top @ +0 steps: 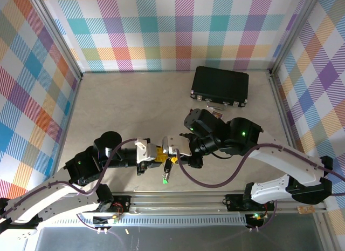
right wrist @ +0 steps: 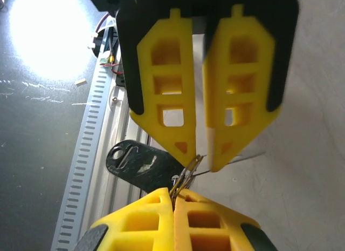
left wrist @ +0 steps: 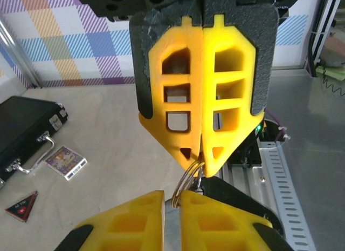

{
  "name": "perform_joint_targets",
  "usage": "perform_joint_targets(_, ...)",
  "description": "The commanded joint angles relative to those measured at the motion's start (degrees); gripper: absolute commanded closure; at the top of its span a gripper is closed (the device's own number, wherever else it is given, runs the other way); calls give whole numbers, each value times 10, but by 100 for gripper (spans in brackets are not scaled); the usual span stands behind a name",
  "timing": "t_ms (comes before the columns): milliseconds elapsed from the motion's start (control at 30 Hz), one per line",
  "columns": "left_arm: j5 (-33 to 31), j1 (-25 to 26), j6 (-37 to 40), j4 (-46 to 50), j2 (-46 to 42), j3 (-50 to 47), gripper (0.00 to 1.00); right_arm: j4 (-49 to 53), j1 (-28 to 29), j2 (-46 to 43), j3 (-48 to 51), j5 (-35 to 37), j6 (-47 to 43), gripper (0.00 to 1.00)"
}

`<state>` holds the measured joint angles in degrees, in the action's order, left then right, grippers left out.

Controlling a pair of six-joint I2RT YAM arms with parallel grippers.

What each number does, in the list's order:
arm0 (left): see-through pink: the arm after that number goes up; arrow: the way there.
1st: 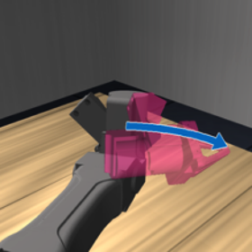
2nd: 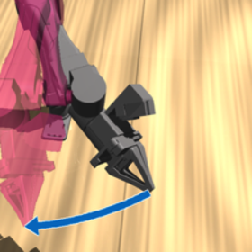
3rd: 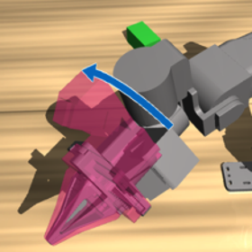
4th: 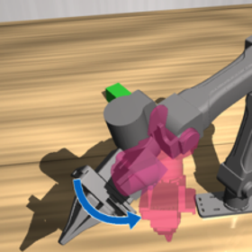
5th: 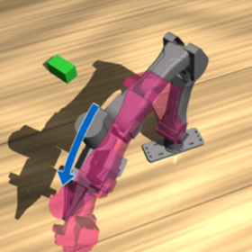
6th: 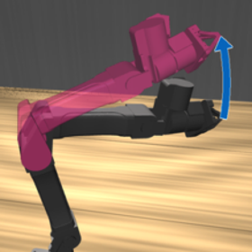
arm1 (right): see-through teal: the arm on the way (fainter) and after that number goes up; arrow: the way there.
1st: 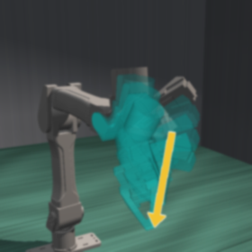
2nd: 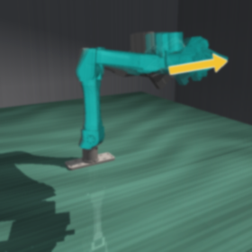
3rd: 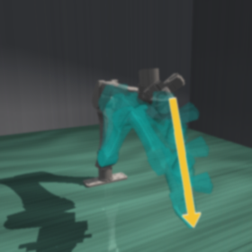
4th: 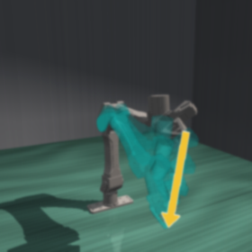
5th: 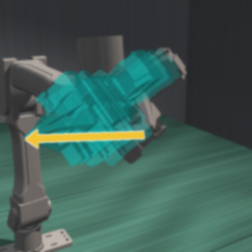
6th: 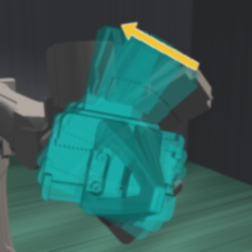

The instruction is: Put the keys on the keyring

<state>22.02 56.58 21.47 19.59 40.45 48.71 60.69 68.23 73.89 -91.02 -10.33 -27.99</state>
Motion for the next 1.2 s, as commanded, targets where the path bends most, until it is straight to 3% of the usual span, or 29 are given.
perform_joint_targets(0, -1, 4, 1, -9, -1, 9, 86, -16, 8, -1, -22, -41, -11, 100)
perform_joint_targets(33, 1, 4, -3, -17, -3, 6, 86, -17, 8, 0, -22, -41, -9, 100)
perform_joint_targets(133, 22, 4, -18, -57, -10, -7, 100, -18, 8, 1, -22, -40, -8, 100)
perform_joint_targets(433, 62, 4, -86, -165, -57, -52, 100, -31, 8, -14, -2, -24, -1, 100)
perform_joint_targets(800, 50, 4, -147, -273, -73, -101, 100, -91, 8, -63, 51, -25, -12, 100)
perform_joint_targets(1167, 53, 4, -168, -320, -77, -124, 100, -123, 8, -69, 66, -15, -3, 81)
